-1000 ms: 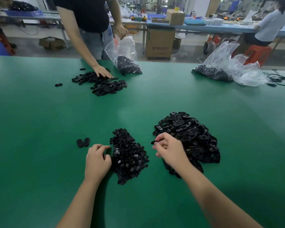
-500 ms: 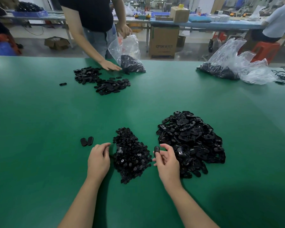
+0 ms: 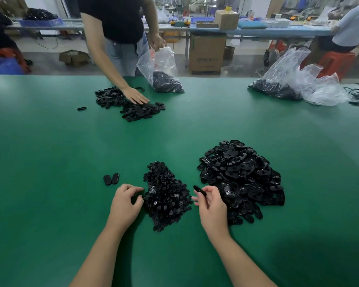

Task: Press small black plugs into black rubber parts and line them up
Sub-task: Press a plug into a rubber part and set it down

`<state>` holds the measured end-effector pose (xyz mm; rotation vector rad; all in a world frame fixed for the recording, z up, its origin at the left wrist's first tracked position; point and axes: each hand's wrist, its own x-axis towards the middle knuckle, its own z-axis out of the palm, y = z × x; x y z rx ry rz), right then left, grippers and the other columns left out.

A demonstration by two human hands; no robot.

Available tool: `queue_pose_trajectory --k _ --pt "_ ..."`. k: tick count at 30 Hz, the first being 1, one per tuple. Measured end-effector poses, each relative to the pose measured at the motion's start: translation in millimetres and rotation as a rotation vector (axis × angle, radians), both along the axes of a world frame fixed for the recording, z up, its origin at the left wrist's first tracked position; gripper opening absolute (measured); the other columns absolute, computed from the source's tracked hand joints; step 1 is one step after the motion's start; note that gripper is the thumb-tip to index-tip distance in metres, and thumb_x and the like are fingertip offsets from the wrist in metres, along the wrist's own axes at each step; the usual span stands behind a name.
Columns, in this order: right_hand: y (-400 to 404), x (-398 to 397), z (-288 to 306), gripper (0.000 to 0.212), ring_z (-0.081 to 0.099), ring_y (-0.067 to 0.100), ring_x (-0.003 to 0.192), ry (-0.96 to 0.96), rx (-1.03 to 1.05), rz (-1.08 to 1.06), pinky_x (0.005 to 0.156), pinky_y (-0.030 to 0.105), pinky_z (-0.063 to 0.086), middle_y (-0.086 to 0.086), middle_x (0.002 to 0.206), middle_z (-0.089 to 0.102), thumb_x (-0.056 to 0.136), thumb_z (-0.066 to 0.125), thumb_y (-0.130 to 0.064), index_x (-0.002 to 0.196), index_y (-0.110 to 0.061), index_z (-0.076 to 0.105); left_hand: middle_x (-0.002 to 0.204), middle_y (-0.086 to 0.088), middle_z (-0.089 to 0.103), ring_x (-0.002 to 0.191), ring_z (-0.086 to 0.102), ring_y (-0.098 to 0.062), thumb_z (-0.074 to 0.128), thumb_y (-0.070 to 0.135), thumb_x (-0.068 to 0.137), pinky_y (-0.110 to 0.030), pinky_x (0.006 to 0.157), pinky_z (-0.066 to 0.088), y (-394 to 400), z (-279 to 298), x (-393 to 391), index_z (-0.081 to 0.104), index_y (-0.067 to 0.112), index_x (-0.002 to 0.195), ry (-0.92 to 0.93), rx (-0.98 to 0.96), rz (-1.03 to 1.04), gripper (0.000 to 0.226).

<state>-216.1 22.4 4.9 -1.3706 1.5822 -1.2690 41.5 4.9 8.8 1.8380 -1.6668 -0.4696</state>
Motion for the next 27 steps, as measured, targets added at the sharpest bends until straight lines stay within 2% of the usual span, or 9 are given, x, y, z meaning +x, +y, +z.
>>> queue_pose_trajectory --k 3,8,10,12,15,16,18,23,27 --pt "1 2 2 0.014 0.073 0.000 0.083 -0.029 0.003 0.017 0.070 0.017 0.058 -0.011 0.101 0.074 0.104 0.053 -0.012 0.105 -0.027 0.054 0.099 0.015 0.055 0.095 0.055 -0.009 0.068 0.013 0.092 -0.026 0.087 0.044 0 1 -1 0.074 0.020 0.099 0.004 -0.023 0.029 0.012" --pt "4 3 2 0.030 0.072 0.008 0.075 -0.006 0.031 0.042 0.070 0.024 0.060 -0.011 0.101 0.072 0.107 0.044 -0.015 0.136 -0.018 0.055 0.101 0.008 0.058 0.093 0.056 -0.009 0.071 0.014 0.092 -0.033 0.093 0.049 -2 1 -2 0.072 0.018 0.092 0.010 -0.041 0.065 0.005" --pt "4 3 2 0.034 0.072 0.010 0.071 -0.006 0.038 0.044 0.070 0.026 0.061 -0.010 0.101 0.072 0.108 0.042 -0.015 0.140 -0.016 0.054 0.105 0.008 0.058 0.090 0.055 -0.007 0.071 0.015 0.092 -0.031 0.092 0.049 -2 0 -2 0.072 0.016 0.102 0.008 -0.051 0.074 0.011" --pt "4 3 3 0.036 0.072 0.012 0.069 -0.013 0.042 0.046 0.069 0.030 0.062 -0.009 0.101 0.072 0.108 0.041 -0.017 0.142 -0.016 0.052 0.117 0.004 0.057 0.088 0.055 -0.008 0.071 0.016 0.092 -0.027 0.091 0.045 -2 -2 -4 0.067 0.012 0.122 0.022 -0.045 0.082 0.031" --pt "3 3 3 0.035 0.072 0.015 0.068 -0.036 0.058 0.037 0.068 0.034 0.062 -0.006 0.098 0.072 0.109 0.040 -0.018 0.141 -0.015 0.054 0.128 -0.007 0.056 0.110 0.055 -0.022 0.072 0.019 0.091 -0.037 0.103 0.045 -2 -6 -5 0.064 0.005 0.128 -0.004 -0.030 0.134 0.040" --pt "3 3 3 0.035 0.071 0.016 0.068 -0.044 0.063 0.033 0.068 0.035 0.063 -0.005 0.097 0.072 0.109 0.040 -0.018 0.140 -0.015 0.055 0.128 -0.010 0.057 0.117 0.053 -0.026 0.074 0.020 0.090 -0.041 0.106 0.044 -2 -7 -5 0.065 0.002 0.125 -0.023 -0.027 0.165 0.040" --pt "3 3 3 0.034 0.071 0.017 0.068 -0.063 0.071 0.025 0.067 0.035 0.062 -0.004 0.096 0.072 0.109 0.040 -0.018 0.139 -0.015 0.056 0.121 -0.012 0.060 0.120 0.050 -0.029 0.076 0.022 0.088 -0.044 0.106 0.042 -1 -8 -3 0.070 0.001 0.116 -0.061 -0.032 0.218 0.035" --pt "2 2 3 0.030 0.071 0.019 0.068 -0.126 0.085 0.010 0.066 0.036 0.063 -0.007 0.093 0.073 0.109 0.041 -0.019 0.133 -0.026 0.057 0.096 0.000 0.057 0.105 0.051 -0.026 0.078 0.021 0.087 -0.040 0.095 0.042 1 -8 -3 0.073 0.008 0.086 -0.060 -0.082 0.225 0.014" --pt "2 3 4 0.028 0.071 0.018 0.067 -0.104 0.081 0.005 0.065 0.035 0.062 -0.005 0.093 0.073 0.108 0.042 -0.017 0.128 -0.029 0.058 0.093 0.002 0.058 0.101 0.050 -0.023 0.076 0.024 0.089 -0.038 0.092 0.042 0 -8 -2 0.070 0.013 0.083 -0.070 -0.049 0.221 0.014"
